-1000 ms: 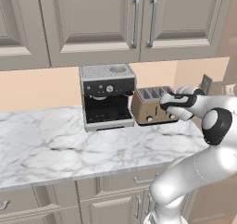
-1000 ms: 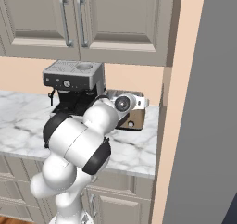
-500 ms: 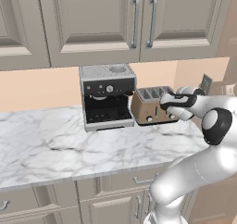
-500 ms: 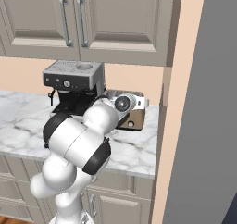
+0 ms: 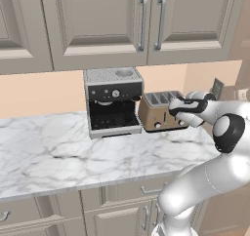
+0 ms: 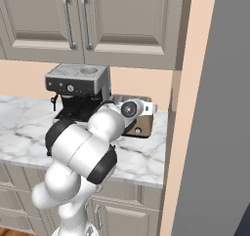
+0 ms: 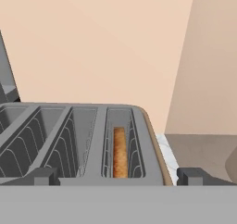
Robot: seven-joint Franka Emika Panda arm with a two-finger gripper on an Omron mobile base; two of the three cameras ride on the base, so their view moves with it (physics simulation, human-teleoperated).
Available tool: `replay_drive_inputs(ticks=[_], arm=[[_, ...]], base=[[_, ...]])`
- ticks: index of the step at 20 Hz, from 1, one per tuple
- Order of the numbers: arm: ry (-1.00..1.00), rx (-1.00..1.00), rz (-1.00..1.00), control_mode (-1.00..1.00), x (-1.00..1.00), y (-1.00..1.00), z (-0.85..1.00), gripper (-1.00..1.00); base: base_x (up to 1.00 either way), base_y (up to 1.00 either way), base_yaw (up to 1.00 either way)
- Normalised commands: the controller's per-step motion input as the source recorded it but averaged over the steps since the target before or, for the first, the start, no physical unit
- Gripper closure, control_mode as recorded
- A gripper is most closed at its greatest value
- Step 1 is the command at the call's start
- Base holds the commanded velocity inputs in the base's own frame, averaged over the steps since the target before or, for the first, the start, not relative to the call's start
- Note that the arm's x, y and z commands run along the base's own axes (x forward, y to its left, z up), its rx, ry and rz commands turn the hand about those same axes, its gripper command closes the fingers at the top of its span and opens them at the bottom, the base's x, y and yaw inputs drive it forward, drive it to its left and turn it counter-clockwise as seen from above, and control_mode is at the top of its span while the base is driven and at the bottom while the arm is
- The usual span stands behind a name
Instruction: Start the toaster. Once the lever pops up, take the bread to the plate on the dining counter.
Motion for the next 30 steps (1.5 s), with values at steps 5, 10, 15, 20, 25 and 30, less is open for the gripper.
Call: replay_drive_inputs(ticks=[5,10,15,20,25,30], arm=[[0.00,0.00,0.00,-1.00,0.00,0.00,0.00,-1.00],[0.00,0.00,0.00,-1.00,0.00,0.00,0.00,-1.00],[0.00,0.00,0.00,-1.00,0.00,0.00,0.00,-1.00],[0.00,0.00,0.00,-1.00,0.00,0.00,0.00,-1.00],[0.00,0.00,0.00,-1.00,0.00,0.00,0.00,-1.00],[0.00,0.00,0.00,-1.00,0.00,0.00,0.00,-1.00]], base=[[0.00,0.00,0.00],[0.00,0.00,0.00],[0.00,0.00,0.00],[0.00,0.00,0.00],[0.00,0.00,0.00],[0.00,0.00,0.00]])
